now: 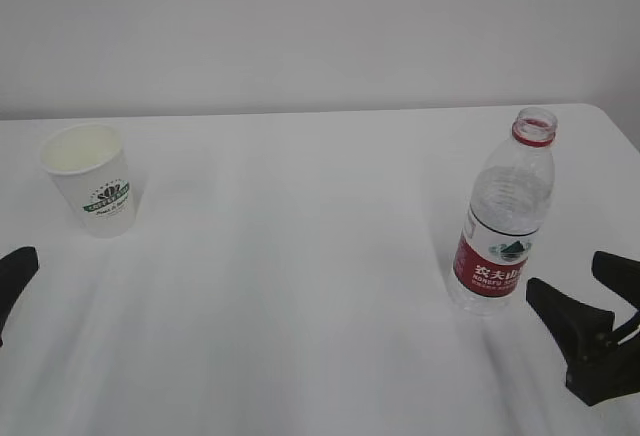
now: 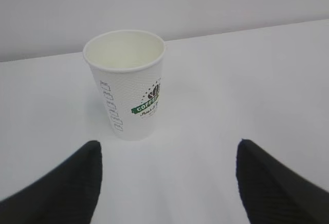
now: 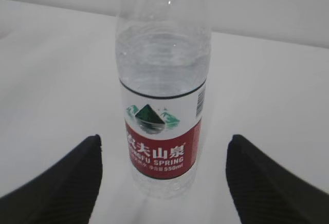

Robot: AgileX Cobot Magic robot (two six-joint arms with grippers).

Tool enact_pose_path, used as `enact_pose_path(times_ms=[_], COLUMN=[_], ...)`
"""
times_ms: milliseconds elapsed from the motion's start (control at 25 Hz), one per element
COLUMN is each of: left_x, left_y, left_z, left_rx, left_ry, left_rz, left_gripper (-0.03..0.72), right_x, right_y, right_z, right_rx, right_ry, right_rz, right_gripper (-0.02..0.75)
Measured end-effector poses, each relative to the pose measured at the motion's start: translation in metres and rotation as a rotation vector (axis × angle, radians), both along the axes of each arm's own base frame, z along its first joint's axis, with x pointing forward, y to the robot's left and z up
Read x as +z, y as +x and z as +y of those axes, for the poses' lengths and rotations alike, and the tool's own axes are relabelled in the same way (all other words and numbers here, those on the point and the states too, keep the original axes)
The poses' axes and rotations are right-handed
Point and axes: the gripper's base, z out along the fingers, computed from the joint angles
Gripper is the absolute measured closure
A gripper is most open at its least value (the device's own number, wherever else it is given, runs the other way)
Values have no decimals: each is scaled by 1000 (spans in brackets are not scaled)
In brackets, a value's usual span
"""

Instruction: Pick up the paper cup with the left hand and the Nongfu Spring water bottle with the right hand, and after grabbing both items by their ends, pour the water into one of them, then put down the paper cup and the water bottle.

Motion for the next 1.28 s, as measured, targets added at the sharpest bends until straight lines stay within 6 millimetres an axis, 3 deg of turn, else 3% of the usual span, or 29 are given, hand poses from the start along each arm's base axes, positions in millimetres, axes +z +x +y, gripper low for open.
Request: enact_pose_path(times_ms=[840, 1280], left_x=[9, 3], left_y=[0, -1], left_z=[-6, -6], left_rx=[-70, -76], left_ry=[6, 25], left_rz=[-109, -41], left_gripper=[101, 98], right_x=[-4, -4], right_y=[-2, -1], right_z=[7, 3], right_rx=[84, 49], right_ry=[-10, -37], right_rz=[20, 9], right_gripper=[166, 164])
